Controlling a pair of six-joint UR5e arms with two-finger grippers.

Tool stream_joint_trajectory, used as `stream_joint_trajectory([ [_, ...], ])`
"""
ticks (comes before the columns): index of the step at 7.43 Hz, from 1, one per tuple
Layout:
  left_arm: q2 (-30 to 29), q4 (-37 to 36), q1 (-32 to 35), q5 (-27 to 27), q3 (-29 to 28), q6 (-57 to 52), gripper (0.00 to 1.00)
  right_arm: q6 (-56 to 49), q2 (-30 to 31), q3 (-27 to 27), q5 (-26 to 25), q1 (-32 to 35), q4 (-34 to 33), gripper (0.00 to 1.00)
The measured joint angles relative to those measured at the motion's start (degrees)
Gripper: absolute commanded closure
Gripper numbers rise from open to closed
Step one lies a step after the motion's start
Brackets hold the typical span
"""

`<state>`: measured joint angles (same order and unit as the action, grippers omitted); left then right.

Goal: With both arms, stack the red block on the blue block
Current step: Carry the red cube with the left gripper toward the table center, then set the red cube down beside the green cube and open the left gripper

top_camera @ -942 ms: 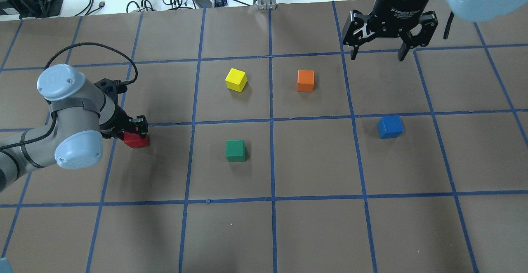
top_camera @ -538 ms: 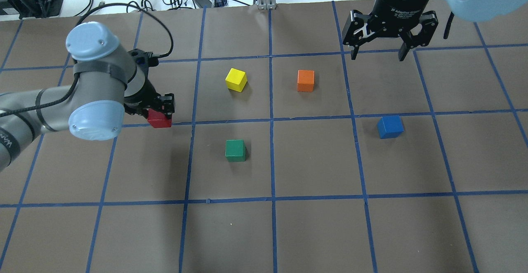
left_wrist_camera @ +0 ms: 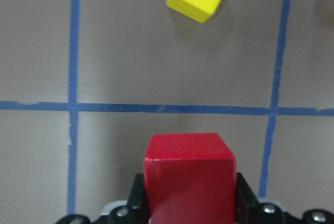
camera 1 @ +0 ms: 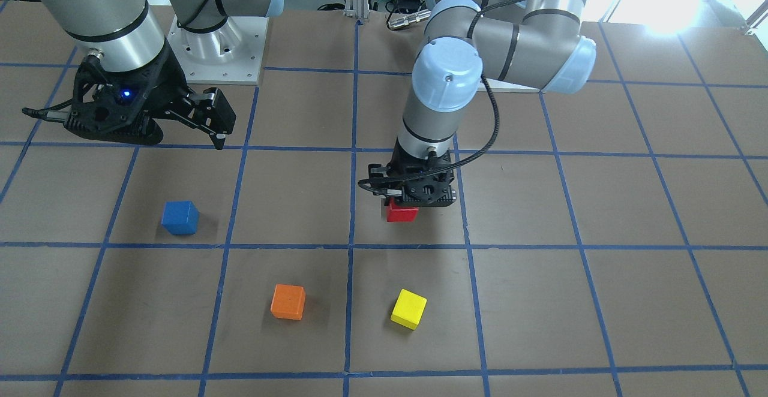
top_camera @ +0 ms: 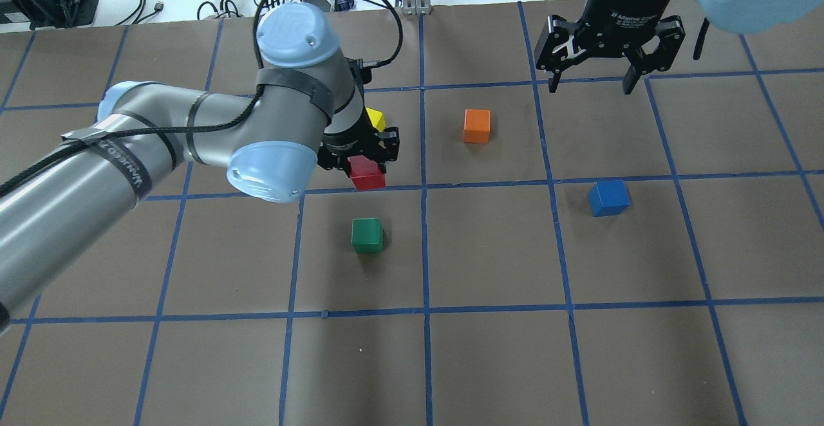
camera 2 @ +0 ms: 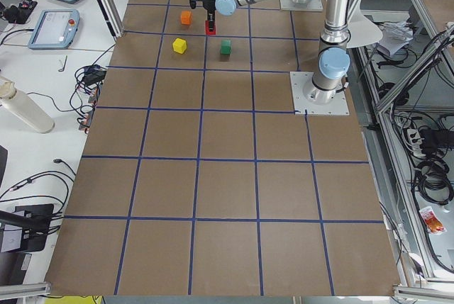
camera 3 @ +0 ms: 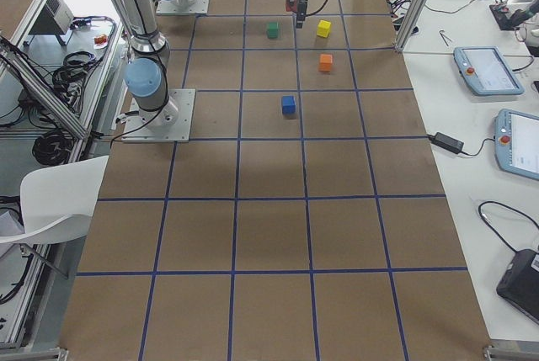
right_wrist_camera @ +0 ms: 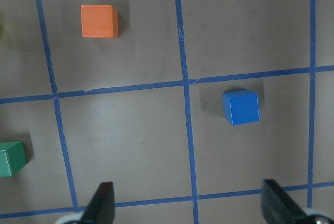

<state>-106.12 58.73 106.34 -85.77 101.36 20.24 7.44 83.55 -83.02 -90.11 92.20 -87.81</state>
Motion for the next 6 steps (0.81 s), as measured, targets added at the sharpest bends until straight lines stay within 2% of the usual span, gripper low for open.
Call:
stream_joint_trajectory([
  [3,-5.5,-4.2,5.7,0.4,-0.3,3.9,1.0,0.1,0.0,0.0,0.0,-0.1,0.0,0.0],
  [4,-6.6,-4.4,7.2,0.3,-0.4,4.0,0.87,0.1,0.1,0.0,0.0,-0.1,0.0,0.0],
  [5,-7.5,-4.5,8.2,0.3,-0.6,4.1,0.65,0.0,0.1,0.0,0.0,-0.1,-0.1,0.0],
  [6,-8.4,-4.6,8.7,0.4,-0.9,4.1,0.31,-0.1,0.1,0.0,0.0,-0.1,-0.1,0.0],
])
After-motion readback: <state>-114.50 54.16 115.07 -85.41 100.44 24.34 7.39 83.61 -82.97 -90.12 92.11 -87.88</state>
